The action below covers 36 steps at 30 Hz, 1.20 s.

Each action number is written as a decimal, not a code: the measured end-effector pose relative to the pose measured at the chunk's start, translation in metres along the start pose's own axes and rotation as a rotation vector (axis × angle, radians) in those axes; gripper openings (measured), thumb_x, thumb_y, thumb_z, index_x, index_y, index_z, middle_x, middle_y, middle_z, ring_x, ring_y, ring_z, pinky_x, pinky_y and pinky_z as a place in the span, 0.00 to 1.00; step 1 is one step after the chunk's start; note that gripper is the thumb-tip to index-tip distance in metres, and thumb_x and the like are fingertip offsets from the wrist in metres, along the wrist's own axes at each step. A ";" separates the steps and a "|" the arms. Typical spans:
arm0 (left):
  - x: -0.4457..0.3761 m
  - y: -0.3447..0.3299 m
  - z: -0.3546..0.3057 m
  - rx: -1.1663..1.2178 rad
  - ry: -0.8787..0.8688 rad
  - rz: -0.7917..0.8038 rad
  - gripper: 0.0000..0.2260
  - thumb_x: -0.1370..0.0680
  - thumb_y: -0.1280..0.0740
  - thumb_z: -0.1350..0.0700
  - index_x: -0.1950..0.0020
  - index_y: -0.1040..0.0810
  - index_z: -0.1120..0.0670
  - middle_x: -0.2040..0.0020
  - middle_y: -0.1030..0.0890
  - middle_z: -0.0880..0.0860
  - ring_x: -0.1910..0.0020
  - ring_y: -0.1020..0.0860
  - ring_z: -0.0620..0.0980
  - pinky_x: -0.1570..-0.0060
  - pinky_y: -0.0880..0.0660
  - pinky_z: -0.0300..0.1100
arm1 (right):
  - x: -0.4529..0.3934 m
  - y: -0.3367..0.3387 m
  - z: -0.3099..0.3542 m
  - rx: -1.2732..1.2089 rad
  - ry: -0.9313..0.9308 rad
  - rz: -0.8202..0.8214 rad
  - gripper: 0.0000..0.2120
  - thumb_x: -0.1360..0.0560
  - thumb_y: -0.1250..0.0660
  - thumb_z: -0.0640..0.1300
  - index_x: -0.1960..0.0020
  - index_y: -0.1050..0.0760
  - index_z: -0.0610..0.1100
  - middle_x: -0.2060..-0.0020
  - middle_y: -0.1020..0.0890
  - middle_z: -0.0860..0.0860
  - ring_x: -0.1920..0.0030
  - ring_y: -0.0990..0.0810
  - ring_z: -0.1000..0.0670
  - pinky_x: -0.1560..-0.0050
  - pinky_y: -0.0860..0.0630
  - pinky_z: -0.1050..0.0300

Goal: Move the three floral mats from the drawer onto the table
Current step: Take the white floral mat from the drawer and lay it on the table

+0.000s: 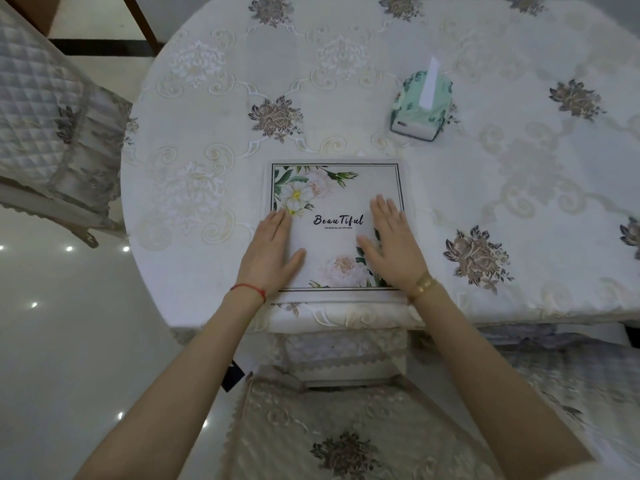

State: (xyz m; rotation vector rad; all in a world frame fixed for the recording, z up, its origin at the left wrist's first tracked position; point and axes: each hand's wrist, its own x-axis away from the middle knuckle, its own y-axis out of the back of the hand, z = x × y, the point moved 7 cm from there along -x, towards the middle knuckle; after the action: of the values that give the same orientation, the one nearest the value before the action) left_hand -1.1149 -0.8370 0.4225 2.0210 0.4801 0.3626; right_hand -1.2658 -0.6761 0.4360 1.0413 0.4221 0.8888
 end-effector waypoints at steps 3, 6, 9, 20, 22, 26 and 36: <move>-0.049 0.003 -0.003 -0.034 -0.028 0.025 0.31 0.20 0.40 0.47 0.22 0.47 0.59 0.21 0.47 0.56 0.22 0.50 0.52 0.25 0.58 0.41 | -0.055 -0.001 0.005 0.065 0.029 0.057 0.32 0.18 0.47 0.54 0.22 0.55 0.41 0.22 0.53 0.46 0.22 0.57 0.48 0.23 0.61 0.53; -0.090 0.004 -0.004 -0.041 -0.045 0.038 0.31 0.20 0.40 0.48 0.22 0.47 0.60 0.21 0.46 0.57 0.22 0.51 0.53 0.24 0.57 0.42 | -0.094 -0.008 0.008 0.124 0.061 0.108 0.32 0.18 0.48 0.55 0.22 0.56 0.42 0.21 0.54 0.46 0.22 0.58 0.48 0.23 0.61 0.53; -0.117 -0.003 -0.004 -0.066 -0.070 0.071 0.31 0.20 0.41 0.47 0.22 0.48 0.58 0.21 0.47 0.55 0.22 0.52 0.52 0.24 0.57 0.43 | -0.113 -0.020 0.010 0.176 0.108 0.147 0.33 0.19 0.48 0.56 0.22 0.56 0.42 0.21 0.54 0.47 0.22 0.58 0.49 0.23 0.61 0.52; -0.122 0.004 0.021 -0.108 -0.087 -0.079 0.33 0.22 0.40 0.40 0.23 0.43 0.57 0.22 0.41 0.54 0.23 0.45 0.52 0.24 0.50 0.47 | -0.109 -0.010 -0.032 0.193 0.101 0.041 0.39 0.23 0.48 0.66 0.21 0.54 0.44 0.21 0.51 0.49 0.22 0.54 0.51 0.22 0.57 0.52; -0.118 0.008 0.031 -0.108 -0.078 -0.079 0.34 0.22 0.41 0.39 0.23 0.44 0.56 0.22 0.42 0.53 0.23 0.46 0.51 0.24 0.49 0.47 | -0.098 0.000 -0.053 0.185 0.040 0.010 0.40 0.23 0.48 0.67 0.21 0.55 0.44 0.21 0.51 0.49 0.22 0.54 0.51 0.22 0.57 0.52; -0.110 0.012 0.038 -0.094 -0.053 -0.088 0.33 0.22 0.40 0.40 0.22 0.44 0.56 0.22 0.43 0.53 0.23 0.47 0.50 0.23 0.51 0.46 | -0.082 0.014 -0.078 0.171 -0.089 -0.028 0.41 0.24 0.47 0.67 0.22 0.53 0.42 0.22 0.50 0.47 0.22 0.53 0.49 0.23 0.58 0.51; -0.088 -0.003 -0.008 0.054 -0.119 -0.064 0.31 0.25 0.32 0.48 0.26 0.37 0.59 0.26 0.35 0.55 0.25 0.40 0.53 0.25 0.44 0.45 | -0.080 -0.023 0.001 0.055 0.159 0.047 0.30 0.19 0.43 0.52 0.22 0.48 0.42 0.22 0.46 0.47 0.22 0.52 0.49 0.23 0.58 0.54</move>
State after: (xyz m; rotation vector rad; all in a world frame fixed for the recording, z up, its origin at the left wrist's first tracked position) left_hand -1.1958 -0.8715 0.4184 2.0611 0.4838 0.1910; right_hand -1.3022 -0.7454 0.4081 1.0376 0.5600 1.0108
